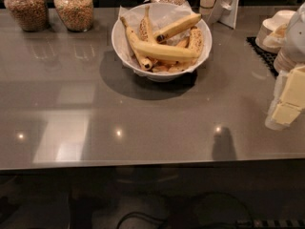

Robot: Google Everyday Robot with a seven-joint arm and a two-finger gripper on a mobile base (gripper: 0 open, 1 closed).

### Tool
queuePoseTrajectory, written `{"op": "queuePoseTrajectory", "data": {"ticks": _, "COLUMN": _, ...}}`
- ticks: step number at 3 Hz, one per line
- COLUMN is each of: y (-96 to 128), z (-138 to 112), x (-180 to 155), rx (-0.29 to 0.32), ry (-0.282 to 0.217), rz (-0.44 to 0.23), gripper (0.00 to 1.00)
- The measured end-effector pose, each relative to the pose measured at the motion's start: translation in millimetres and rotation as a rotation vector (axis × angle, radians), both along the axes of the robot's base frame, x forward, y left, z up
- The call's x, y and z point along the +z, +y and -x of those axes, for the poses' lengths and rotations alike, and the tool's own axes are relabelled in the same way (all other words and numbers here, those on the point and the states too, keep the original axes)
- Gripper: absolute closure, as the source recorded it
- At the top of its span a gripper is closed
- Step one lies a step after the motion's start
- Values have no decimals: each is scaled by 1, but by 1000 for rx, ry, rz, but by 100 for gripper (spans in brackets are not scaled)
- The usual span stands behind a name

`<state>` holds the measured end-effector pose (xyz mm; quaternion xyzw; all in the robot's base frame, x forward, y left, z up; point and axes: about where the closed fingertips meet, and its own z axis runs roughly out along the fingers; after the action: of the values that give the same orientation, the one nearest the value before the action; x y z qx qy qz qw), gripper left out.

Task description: Pick banana from white bowl

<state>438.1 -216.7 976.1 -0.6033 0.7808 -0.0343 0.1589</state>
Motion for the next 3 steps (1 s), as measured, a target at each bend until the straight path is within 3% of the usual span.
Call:
{"op": "queuePoseTrajectory", "data": {"ticks": 1, "y": 0, "z": 0, "x": 0, "rx": 0, "ry": 0, "rz": 0, "gripper": 0}}
{"op": "queuePoseTrajectory", "data": {"ticks": 2, "y": 12, "z": -16, "x": 4, "rx": 24, "ry": -45, "rz": -44, "gripper": 0}}
{"op": "queuePoseTrajectory", "data": {"ticks": 3, "y": 27, "z": -50, "x": 6, "rx": 42, "ry": -125, "rz": -136, "gripper": 0}}
